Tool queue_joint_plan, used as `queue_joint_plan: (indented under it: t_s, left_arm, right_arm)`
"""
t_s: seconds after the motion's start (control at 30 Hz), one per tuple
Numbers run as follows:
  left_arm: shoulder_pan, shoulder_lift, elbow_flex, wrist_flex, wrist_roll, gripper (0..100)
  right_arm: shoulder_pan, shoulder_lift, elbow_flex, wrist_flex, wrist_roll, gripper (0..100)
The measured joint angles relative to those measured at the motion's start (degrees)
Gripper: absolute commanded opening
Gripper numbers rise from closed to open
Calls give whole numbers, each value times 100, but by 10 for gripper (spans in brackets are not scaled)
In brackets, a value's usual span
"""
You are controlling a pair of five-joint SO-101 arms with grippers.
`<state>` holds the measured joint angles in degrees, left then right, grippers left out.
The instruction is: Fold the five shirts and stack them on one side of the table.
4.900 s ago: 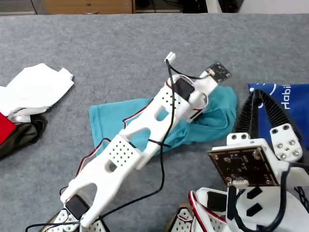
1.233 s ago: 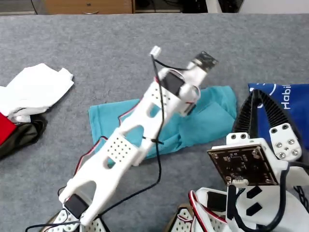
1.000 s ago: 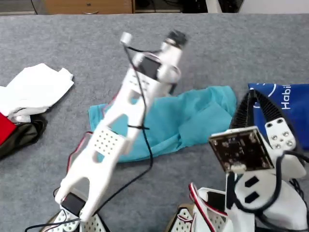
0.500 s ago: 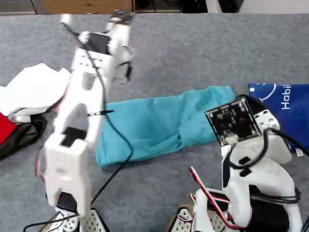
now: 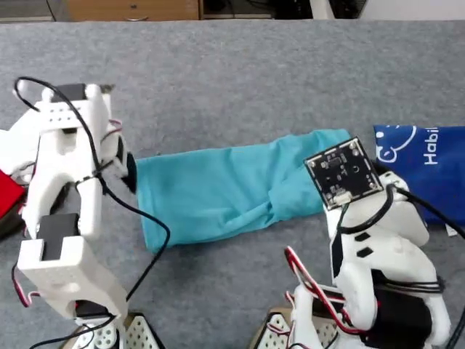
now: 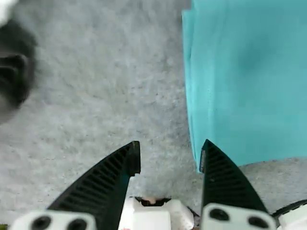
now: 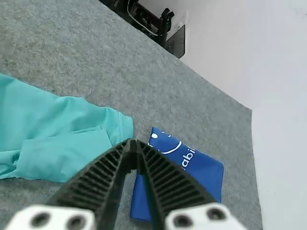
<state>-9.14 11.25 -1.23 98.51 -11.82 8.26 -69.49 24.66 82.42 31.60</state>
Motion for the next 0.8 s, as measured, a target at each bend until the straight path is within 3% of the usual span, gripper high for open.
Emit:
queue_joint_plan:
  t_s: [0.5,0.8]
  left_arm:
    - [721,0,1732,-1811,378,219]
    - [738,615,1653,-2233,466,215]
  right_arm:
    - [-9,-536,0,308,290,3]
    - [-9,-536,0,308,378,3]
